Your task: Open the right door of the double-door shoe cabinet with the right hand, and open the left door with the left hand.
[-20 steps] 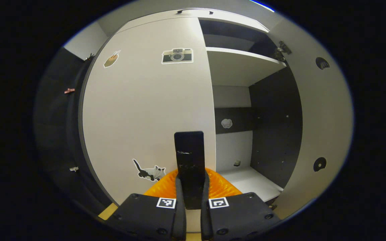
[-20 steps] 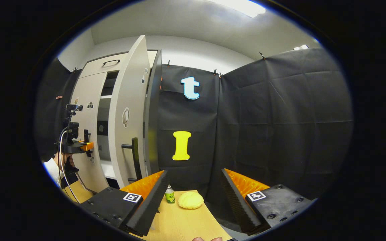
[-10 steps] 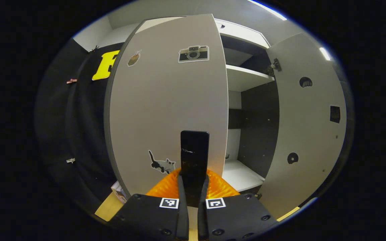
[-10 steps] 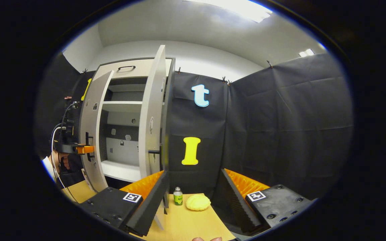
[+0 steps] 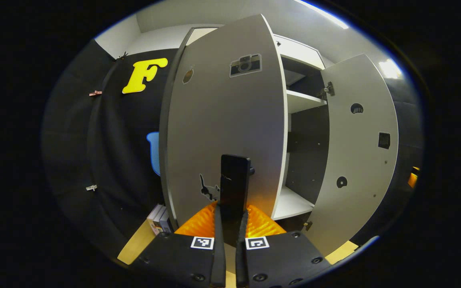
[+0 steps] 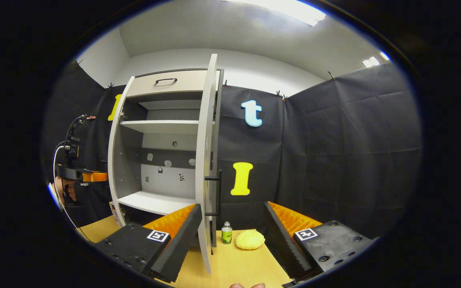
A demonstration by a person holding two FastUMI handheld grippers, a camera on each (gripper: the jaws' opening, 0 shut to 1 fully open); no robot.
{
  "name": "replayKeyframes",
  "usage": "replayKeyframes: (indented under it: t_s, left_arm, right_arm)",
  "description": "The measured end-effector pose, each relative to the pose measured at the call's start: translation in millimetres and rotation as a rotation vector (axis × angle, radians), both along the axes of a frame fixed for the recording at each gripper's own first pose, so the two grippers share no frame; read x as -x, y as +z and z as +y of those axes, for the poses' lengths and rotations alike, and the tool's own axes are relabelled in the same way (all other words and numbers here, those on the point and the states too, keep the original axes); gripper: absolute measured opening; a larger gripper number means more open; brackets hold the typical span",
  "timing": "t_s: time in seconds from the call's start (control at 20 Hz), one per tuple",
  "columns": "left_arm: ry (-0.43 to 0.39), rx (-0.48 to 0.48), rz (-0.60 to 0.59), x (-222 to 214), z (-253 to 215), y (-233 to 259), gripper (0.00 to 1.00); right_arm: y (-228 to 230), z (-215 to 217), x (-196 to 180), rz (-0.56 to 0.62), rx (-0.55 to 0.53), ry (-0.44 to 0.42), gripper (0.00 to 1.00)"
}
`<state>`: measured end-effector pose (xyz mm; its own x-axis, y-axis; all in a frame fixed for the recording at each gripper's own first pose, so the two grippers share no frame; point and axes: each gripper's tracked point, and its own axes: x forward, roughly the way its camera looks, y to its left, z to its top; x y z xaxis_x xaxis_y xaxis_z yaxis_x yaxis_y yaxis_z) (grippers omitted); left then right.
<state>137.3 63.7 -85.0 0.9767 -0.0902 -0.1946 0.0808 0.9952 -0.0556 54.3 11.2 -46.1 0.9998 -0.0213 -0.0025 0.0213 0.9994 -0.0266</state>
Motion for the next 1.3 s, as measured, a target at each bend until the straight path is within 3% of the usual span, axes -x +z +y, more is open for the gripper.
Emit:
replayKeyframes:
  t_s: [0.9, 1.15, 1.3]
  left_arm:
    - [0.06, -0.018, 0.001, 37.0, 65.8, 5.2, 0.13]
    - [0.125, -0.026, -0.006, 44.8, 106.2, 9.9, 0.12]
    - [0.205, -0.06, -0.011, 48.0, 147.1, 11.4, 0.12]
  right_arm:
    - [-10.6, 40.0, -1.5, 0.021, 0.01, 0.063, 0.98]
    - [-11.4, 43.1, -1.4, 0.03, 0.001, 0.077, 0.98]
    - [-12.2, 43.9, -0.8, 0.04, -0.002, 0.098, 0.98]
